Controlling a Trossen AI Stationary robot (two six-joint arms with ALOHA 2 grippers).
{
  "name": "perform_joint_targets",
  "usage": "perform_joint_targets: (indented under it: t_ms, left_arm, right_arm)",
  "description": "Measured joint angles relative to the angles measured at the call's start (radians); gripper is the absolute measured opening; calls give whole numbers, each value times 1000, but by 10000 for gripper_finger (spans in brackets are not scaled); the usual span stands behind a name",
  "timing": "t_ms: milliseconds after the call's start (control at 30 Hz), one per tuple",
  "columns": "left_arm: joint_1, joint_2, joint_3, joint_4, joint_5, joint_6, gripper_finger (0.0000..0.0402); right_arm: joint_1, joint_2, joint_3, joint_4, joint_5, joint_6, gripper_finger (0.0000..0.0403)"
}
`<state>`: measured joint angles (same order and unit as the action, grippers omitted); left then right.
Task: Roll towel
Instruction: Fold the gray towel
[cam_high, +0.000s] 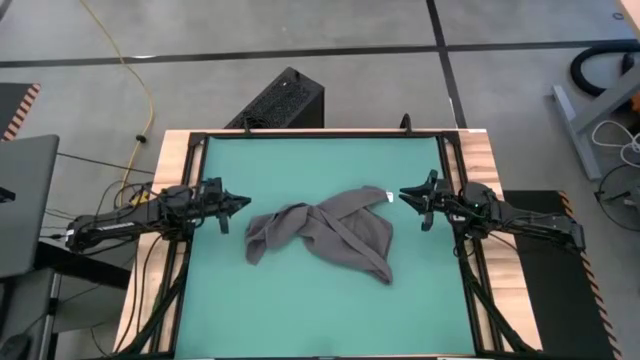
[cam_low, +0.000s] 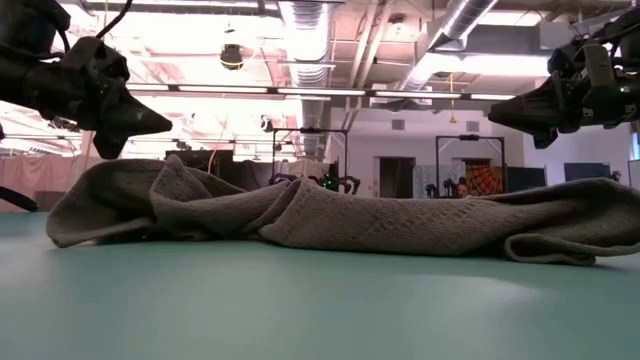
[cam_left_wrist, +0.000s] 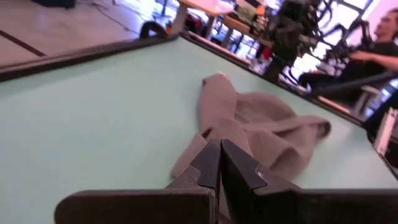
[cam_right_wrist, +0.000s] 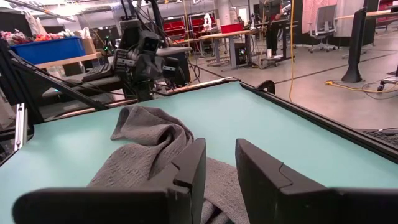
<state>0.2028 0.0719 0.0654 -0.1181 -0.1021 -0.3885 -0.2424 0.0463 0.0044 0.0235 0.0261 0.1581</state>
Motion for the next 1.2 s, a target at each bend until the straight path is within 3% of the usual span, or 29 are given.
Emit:
perform_joint_targets:
  t_ms: [133,300,467,700,867,1033,1200]
  left_arm:
    - [0,0,-1,9,-56,-38,0]
    - [-1,0,-5,90,99,24,0]
    - [-17,30,-5,266,149,62,0]
    - [-97,298,-4,502,142,128,0]
    - [-138,495,48,521,141,224,0]
    - [-166,608,118,487,142,315,0]
    - [-218,707,184,443,142,450,0]
  right_arm:
    - [-3,0,0,0,1,-22,113]
    - [-22,0,0,28,2,-118,113]
    - [-22,0,0,159,2,31,113]
    - [-44,0,0,439,28,81,113]
    - [-45,7,3,547,5,159,113]
    - [14,124,68,458,-74,218,113]
    - [152,366,134,445,-17,184,113]
